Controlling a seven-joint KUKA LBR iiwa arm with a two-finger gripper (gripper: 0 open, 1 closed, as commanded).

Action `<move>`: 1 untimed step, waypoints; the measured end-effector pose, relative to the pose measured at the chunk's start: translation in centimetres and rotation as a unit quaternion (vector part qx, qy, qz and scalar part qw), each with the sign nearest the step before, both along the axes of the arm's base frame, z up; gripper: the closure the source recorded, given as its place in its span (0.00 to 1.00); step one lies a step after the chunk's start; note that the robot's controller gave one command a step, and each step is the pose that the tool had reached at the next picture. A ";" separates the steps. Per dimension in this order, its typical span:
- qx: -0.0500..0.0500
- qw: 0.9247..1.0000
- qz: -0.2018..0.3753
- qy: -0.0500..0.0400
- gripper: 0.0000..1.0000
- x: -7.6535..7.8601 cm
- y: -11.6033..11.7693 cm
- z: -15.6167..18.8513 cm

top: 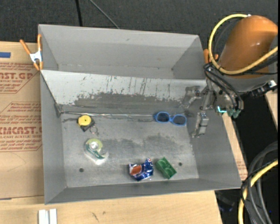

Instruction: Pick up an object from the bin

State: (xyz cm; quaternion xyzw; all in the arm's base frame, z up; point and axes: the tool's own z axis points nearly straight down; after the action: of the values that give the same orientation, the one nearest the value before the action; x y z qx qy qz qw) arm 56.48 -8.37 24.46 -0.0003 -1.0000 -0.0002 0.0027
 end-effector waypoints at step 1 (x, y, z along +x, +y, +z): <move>0.001 1.000 -0.006 0.002 0.00 -4.4 3.5 -10.4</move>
Offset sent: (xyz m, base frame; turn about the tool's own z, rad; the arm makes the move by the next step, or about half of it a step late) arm -0.0414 0.0326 -0.0987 0.0138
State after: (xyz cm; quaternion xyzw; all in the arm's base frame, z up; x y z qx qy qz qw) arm 52.06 -4.91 14.09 -0.0062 -1.0000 -0.0008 0.0045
